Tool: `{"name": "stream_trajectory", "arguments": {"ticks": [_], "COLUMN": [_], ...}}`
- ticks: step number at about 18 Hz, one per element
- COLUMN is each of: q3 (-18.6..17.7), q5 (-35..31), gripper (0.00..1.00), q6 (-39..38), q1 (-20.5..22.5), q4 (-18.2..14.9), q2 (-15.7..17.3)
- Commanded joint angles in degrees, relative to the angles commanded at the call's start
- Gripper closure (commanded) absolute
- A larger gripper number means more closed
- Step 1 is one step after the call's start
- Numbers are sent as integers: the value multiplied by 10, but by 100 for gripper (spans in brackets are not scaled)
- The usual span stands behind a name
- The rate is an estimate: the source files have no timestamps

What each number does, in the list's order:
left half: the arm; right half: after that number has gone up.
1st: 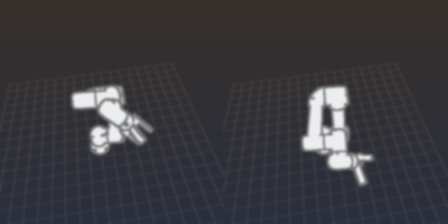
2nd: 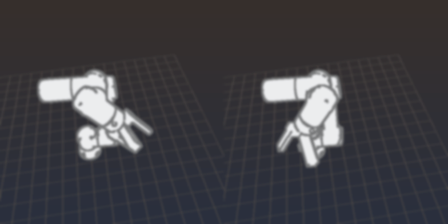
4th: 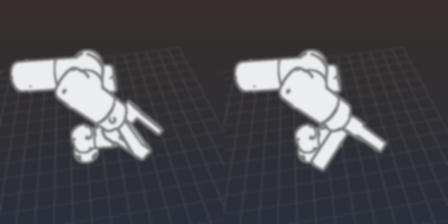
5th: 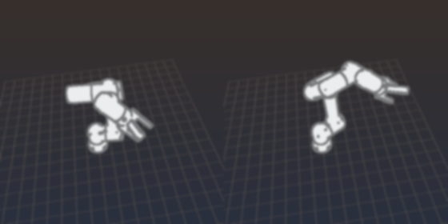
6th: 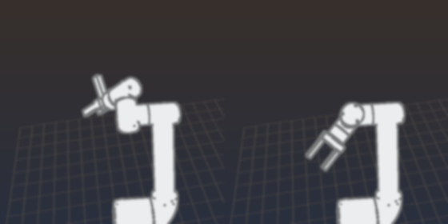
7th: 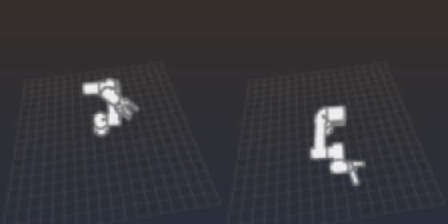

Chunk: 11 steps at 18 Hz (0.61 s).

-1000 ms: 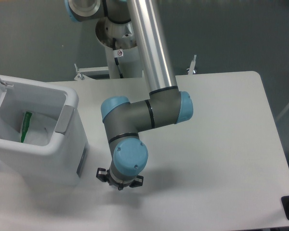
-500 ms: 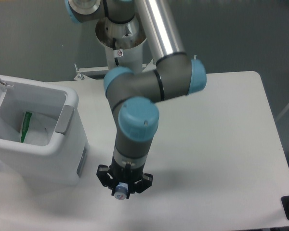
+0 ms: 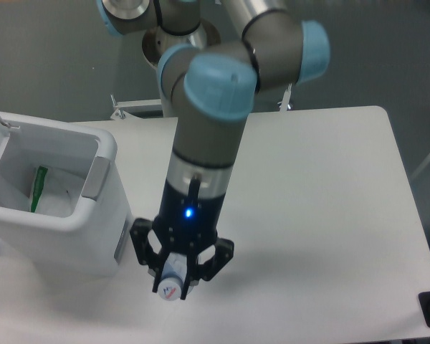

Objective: Place the trash in the trash can
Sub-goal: 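Lift the bottle and carry it over the trash bin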

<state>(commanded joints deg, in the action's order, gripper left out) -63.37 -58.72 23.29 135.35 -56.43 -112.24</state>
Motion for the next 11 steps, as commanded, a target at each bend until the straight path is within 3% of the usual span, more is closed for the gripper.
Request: {"name": "stream_trajectory", "arguments": {"ticks": [7,11], "q3": [0,0], "q5": [40,63], "gripper": [100,100], "q6": [-11,-28], "q1": [-10,-40], "q4": [16,16], "q2": [40,63]}}
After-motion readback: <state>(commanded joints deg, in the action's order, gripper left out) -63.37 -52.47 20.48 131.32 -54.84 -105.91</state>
